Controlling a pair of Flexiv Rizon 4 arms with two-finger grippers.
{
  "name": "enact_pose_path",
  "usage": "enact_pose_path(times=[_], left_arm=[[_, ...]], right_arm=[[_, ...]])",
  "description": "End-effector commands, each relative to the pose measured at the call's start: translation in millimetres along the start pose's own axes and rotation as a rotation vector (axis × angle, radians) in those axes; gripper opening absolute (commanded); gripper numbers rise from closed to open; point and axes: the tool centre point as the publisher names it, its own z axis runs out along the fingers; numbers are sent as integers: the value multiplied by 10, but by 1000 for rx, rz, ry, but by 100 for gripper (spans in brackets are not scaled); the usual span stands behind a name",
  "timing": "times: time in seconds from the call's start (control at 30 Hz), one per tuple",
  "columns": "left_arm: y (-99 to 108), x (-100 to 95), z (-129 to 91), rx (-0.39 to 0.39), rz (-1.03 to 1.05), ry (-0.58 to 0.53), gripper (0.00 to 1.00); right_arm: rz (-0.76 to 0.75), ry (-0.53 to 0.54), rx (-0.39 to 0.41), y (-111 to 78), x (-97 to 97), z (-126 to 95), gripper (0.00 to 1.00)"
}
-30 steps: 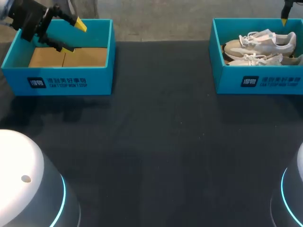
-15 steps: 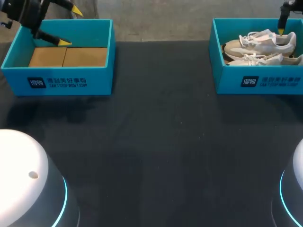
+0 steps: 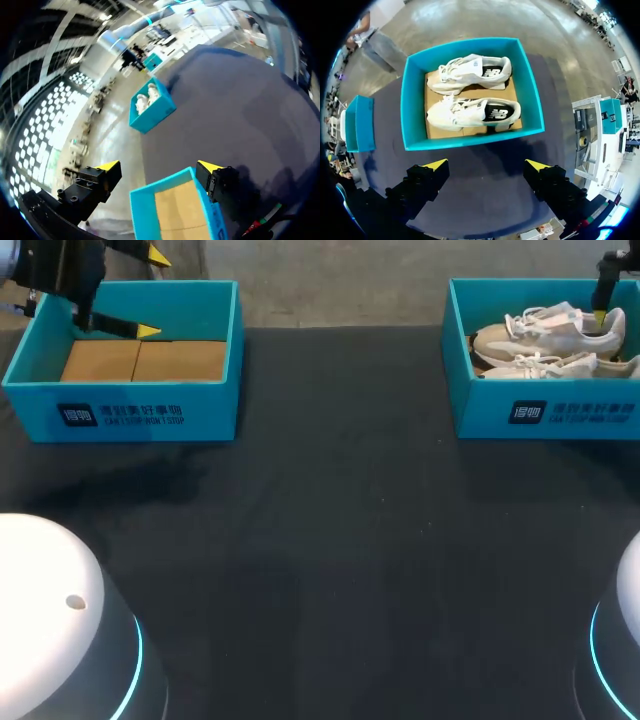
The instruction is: Take the shoe out of the shoebox, open the shoe tongue, remove and reinsert the insole, then place the shoe into the shoebox
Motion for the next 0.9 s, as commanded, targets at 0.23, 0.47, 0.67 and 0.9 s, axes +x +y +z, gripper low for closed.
enact_pose_path(times=[0.23, 0.47, 0.67, 0.9], left_arm=[[-60, -97, 233, -543, -666, -45, 100], [45, -222, 229, -772, -1074, -115, 100], [159, -173, 194, -922, -1355, -220, 100], [355, -70, 252, -1064, -1664, -261, 100]], right_arm=[[1, 1, -4, -18, -4, 4, 100], [-18, -21, 32, -226, -96, 85, 100], [-23, -19, 50, -392, -144, 115, 100], [-39, 0, 76, -528, -222, 125, 100]])
